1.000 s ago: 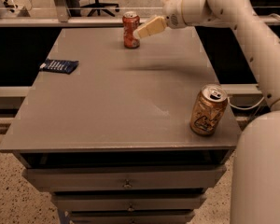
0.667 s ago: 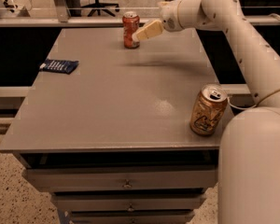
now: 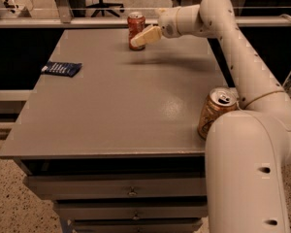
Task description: Pick coke can
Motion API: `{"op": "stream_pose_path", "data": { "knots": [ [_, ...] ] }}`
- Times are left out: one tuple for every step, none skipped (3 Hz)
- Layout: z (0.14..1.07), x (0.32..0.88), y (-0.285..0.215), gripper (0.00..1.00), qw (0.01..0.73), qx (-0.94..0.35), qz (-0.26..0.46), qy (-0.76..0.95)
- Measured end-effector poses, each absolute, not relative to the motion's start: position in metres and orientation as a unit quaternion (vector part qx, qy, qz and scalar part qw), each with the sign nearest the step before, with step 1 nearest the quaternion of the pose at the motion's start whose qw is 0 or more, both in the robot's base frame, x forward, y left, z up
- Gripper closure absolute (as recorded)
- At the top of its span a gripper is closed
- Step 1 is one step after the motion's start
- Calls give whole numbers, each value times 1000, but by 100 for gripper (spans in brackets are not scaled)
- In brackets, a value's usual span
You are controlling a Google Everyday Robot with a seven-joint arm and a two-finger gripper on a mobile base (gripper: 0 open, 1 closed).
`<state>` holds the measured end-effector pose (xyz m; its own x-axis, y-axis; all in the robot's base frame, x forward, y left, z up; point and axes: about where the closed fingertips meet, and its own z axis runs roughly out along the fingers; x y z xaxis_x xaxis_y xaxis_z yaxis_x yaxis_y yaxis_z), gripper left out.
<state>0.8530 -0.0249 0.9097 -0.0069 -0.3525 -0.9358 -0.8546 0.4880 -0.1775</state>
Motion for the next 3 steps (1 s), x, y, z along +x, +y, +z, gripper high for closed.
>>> {"op": "stream_pose_path", "data": {
  "knots": [
    [906, 862, -8, 0, 547, -447, 250, 662],
    [903, 870, 2, 18, 551, -443, 254, 661],
    [901, 877, 1, 42, 553, -434, 250, 666]
  ]
}}
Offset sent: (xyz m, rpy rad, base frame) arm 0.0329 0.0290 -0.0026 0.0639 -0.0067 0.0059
